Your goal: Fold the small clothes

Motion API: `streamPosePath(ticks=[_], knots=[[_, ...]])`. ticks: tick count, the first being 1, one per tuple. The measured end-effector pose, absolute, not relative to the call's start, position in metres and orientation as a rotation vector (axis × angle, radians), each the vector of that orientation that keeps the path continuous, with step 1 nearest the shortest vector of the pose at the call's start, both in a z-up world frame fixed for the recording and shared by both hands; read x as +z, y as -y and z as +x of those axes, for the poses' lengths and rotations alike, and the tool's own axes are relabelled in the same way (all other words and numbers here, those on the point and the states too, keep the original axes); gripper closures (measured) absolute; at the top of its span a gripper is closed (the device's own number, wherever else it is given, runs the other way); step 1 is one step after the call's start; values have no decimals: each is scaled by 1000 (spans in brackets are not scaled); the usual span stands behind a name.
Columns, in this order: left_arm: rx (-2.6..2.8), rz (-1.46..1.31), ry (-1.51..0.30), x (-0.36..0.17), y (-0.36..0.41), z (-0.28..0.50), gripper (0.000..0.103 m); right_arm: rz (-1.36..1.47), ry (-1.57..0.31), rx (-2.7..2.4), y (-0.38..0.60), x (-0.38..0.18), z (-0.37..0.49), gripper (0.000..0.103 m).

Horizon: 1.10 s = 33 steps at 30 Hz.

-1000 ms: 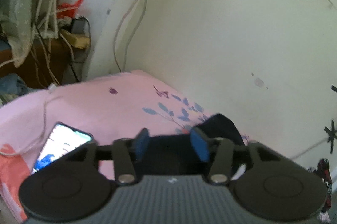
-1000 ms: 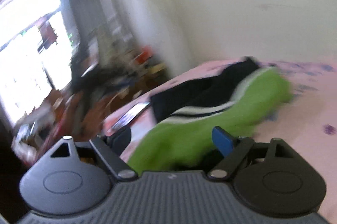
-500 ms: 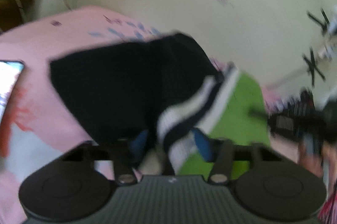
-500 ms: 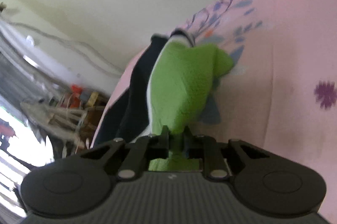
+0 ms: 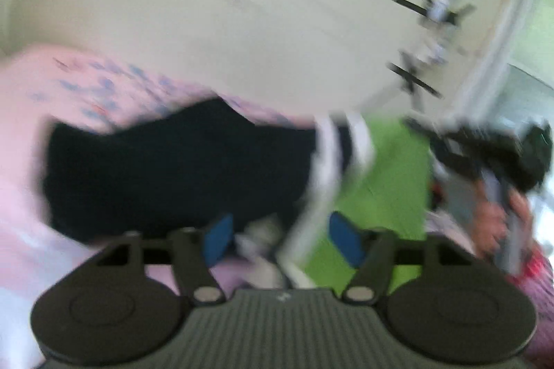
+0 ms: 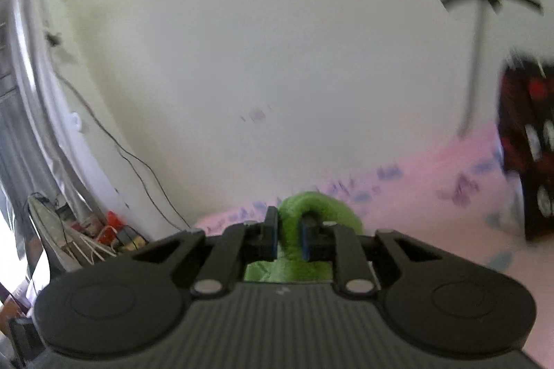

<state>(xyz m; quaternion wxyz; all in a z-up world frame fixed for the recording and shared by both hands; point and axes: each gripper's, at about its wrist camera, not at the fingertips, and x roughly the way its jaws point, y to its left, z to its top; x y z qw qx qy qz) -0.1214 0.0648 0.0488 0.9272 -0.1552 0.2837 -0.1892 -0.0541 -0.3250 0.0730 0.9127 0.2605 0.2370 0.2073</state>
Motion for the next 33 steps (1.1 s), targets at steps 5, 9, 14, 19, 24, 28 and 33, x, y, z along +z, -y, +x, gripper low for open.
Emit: streamPosePath(ticks=[5,9,14,19,24,28,33], knots=[[-73,-321,-545,56,-116,-107,3,730,-602,328,347,12,-53,43],[48,-276,-612,41,-129,-69,3,806,-666,306,344,-16,-52,37],[-47,-339,-723,17,-114,-45,75,717,-744,329,319,-10,-10,81],[-368,-390,-674,39,-87,-101,85,501,-553,397,274,98,37,85],[-718,-239,-487,79,-44,-195,74,240,-293,682,187,204,22,84],[-778,-222,-424,84,-52,-222,37,113,-267,848,132,204,-1,68],[-658,-371,-535,62,-80,-195,24,-66,-400,820,96,121,-18,37]])
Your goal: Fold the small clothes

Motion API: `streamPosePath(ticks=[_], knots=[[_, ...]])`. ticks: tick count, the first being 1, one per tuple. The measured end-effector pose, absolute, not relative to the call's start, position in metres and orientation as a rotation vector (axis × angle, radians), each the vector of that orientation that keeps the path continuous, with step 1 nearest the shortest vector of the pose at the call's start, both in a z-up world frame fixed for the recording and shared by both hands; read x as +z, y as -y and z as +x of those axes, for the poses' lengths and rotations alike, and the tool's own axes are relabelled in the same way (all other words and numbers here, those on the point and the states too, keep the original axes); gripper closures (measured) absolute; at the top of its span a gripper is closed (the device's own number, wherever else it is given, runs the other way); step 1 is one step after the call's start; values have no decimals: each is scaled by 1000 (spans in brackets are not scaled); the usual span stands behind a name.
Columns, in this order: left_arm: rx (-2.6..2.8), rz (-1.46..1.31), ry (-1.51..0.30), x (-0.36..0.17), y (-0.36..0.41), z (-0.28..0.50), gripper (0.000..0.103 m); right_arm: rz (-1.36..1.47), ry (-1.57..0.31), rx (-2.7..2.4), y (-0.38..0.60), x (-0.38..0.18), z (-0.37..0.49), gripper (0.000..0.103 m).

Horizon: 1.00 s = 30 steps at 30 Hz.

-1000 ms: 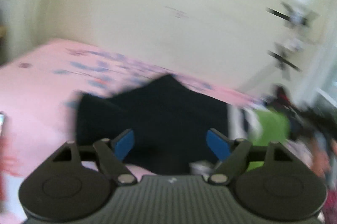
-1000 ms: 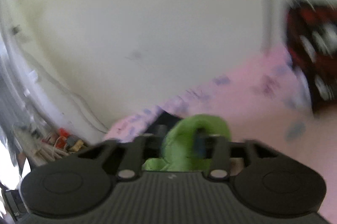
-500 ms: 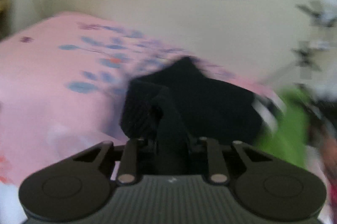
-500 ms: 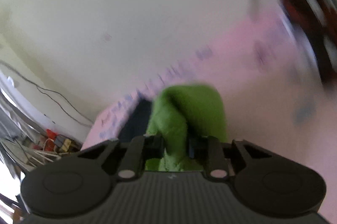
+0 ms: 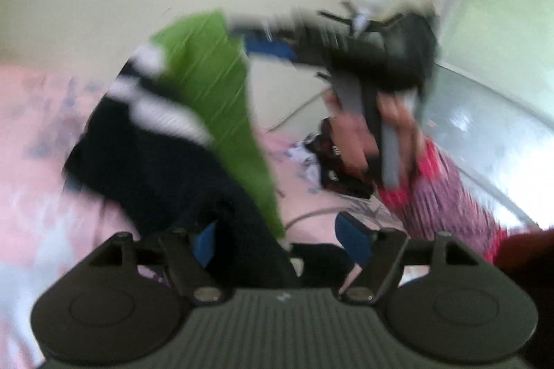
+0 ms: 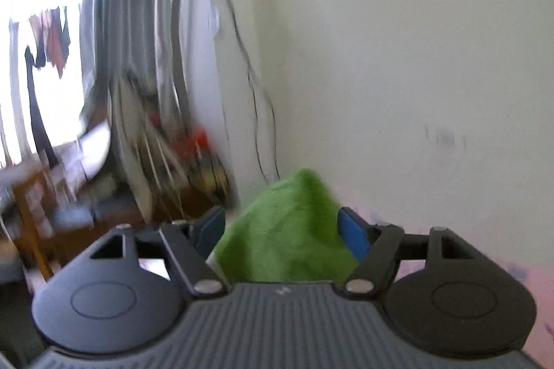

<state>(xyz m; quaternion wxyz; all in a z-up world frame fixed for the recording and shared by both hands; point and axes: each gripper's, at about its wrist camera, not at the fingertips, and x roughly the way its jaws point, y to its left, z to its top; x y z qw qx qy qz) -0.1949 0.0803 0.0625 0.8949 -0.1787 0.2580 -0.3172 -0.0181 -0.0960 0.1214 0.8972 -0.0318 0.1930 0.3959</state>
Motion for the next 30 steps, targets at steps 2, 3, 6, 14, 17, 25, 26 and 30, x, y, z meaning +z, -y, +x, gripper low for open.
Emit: streamPosePath(ticks=[2,3,6,14,17,25,26,30], knots=[[-589,-358,-578,53,-82,-188,13,-70,-457,782,104,94,-21,37],[-560,-334,-606,49,-80,-185,11,-47,-492,760,114,81,-22,37],[-550,-306,-680,34,-73,-182,11,26,-539,701,150,55,-28,37],[-669,-285,-616,43,-84,-202,9,222,-666,564,239,0,-26,34],[-674,-270,-614,44,-88,-218,9,274,-713,582,250,-19,-27,32],[-569,-264,-666,41,-122,-248,9,254,-795,723,205,-33,-33,32],[-558,-268,-651,45,-128,-251,9,251,-806,733,197,-35,-32,32],[-532,-307,-593,56,-147,-249,8,257,-820,753,181,-34,-31,47]])
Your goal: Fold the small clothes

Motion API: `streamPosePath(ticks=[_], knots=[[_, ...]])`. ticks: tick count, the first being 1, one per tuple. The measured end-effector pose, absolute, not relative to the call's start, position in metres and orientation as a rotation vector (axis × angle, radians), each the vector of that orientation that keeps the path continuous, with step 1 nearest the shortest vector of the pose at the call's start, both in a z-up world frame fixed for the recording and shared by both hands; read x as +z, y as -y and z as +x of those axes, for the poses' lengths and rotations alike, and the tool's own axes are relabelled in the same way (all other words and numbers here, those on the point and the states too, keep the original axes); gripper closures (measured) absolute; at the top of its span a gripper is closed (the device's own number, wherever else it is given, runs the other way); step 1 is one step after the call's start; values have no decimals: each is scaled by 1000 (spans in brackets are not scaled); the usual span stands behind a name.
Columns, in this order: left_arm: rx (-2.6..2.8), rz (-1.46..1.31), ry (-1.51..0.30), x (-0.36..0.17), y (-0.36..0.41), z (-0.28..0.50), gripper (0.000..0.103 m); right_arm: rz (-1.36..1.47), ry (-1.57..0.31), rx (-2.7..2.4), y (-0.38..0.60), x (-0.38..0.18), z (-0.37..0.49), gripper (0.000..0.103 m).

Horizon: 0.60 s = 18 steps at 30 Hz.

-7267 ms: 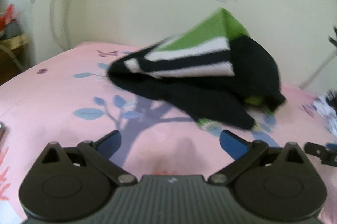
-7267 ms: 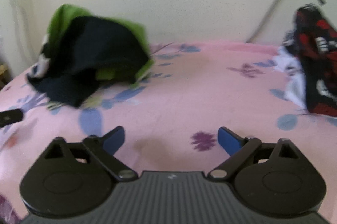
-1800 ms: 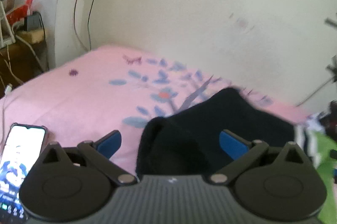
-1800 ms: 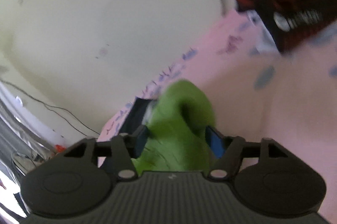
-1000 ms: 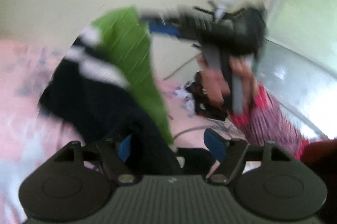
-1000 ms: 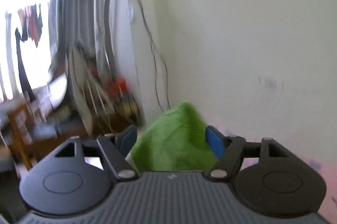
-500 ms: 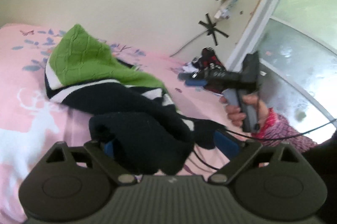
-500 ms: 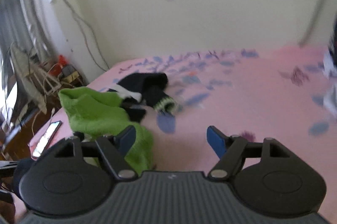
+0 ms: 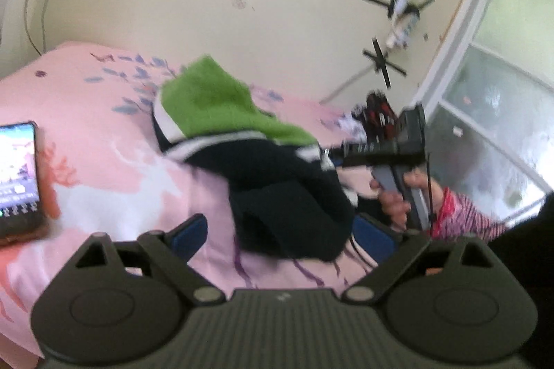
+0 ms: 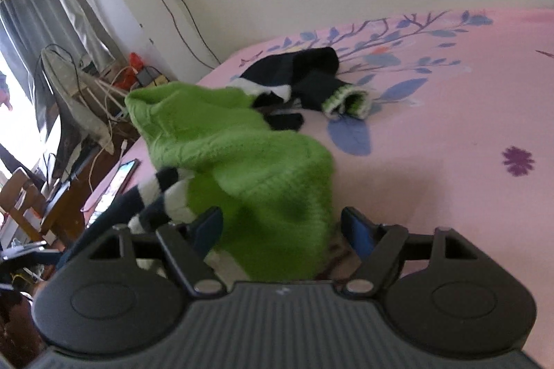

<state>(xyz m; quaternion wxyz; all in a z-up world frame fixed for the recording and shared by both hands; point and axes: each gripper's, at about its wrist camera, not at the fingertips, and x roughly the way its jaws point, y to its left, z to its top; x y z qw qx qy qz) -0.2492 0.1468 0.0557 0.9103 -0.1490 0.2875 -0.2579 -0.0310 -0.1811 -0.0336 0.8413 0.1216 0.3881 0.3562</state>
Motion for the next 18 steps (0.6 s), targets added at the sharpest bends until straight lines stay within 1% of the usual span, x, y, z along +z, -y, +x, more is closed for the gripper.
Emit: streamPosePath(ticks=[1,2,3,5,7,10,13,15,18], knots=[[-530,-321,-586,56,-149,-247,8,247,-815,733,179,-33,-32,82],[-532,-331,-580,56,-149,-243,8,222,-802,703,177,-31,-34,96],[-537,-339,-574,55,-147,-240,8,201,-770,678,179,-27,-36,96],[-559,-354,-569,52,-140,-233,8,191,-688,645,189,-15,-40,101],[-587,-363,-574,47,-131,-224,8,178,-567,584,206,9,-47,103],[-638,-374,-596,40,-119,-212,8,97,-374,435,223,44,-64,103],[-659,-365,-607,37,-111,-205,8,49,-208,360,239,66,-86,102],[-661,-369,-610,36,-110,-201,8,81,-199,406,251,67,-92,101],[-654,-379,-621,34,-110,-195,8,151,-276,453,261,51,-89,99]])
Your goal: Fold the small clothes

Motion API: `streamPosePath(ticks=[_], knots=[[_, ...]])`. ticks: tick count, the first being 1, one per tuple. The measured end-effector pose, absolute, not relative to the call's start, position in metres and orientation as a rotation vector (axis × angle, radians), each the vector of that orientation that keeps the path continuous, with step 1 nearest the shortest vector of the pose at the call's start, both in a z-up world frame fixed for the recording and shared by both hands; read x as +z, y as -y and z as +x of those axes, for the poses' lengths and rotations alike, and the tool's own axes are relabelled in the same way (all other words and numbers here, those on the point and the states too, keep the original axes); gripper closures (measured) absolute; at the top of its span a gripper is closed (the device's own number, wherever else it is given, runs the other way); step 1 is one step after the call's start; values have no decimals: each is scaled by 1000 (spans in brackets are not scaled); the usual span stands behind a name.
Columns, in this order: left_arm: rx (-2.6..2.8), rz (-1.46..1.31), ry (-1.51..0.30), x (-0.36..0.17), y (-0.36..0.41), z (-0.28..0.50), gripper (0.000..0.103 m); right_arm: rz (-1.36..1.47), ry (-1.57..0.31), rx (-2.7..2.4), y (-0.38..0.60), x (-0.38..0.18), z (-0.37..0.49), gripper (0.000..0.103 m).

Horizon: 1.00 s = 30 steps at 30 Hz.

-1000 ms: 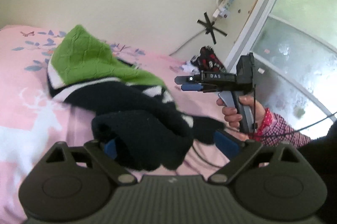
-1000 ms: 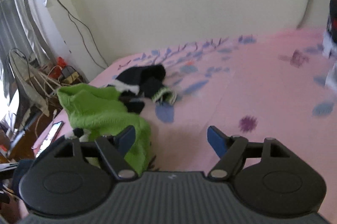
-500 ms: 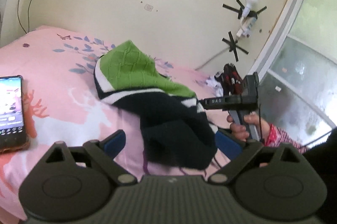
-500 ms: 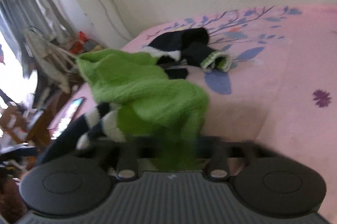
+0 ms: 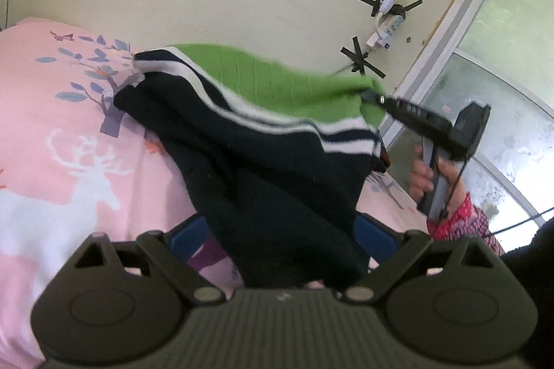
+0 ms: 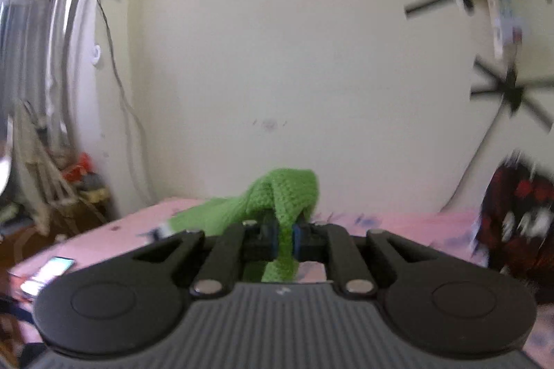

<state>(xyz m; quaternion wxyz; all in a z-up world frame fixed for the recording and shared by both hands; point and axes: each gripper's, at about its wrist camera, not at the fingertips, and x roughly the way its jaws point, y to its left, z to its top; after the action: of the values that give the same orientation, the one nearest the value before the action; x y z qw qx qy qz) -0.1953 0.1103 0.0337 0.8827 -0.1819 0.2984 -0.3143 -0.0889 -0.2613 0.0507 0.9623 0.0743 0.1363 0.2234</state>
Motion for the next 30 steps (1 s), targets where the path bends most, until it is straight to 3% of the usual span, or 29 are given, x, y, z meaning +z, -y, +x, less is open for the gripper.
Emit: streamPosePath(ticks=[9,12,13,14,15,23,30], knots=[[-638,-347,-655,29,-100,-185,6,315,-464,422,271,0,-73,92],[-641,-353,-662,29,-98,-181,5,343,-484,422,273,-5,-70,72],[-641,-354,-664,28,-97,-180,5,347,-494,407,273,-7,-71,56],[-642,-353,-666,28,-96,-179,5,351,-498,387,275,-9,-68,33],[-643,-352,-668,28,-94,-178,5,357,-487,365,279,-12,-69,29],[-661,-340,-700,21,-81,-168,4,444,-592,392,296,-34,-70,23],[-685,-335,-719,17,-71,-162,5,323,-669,518,283,-40,-99,18]])
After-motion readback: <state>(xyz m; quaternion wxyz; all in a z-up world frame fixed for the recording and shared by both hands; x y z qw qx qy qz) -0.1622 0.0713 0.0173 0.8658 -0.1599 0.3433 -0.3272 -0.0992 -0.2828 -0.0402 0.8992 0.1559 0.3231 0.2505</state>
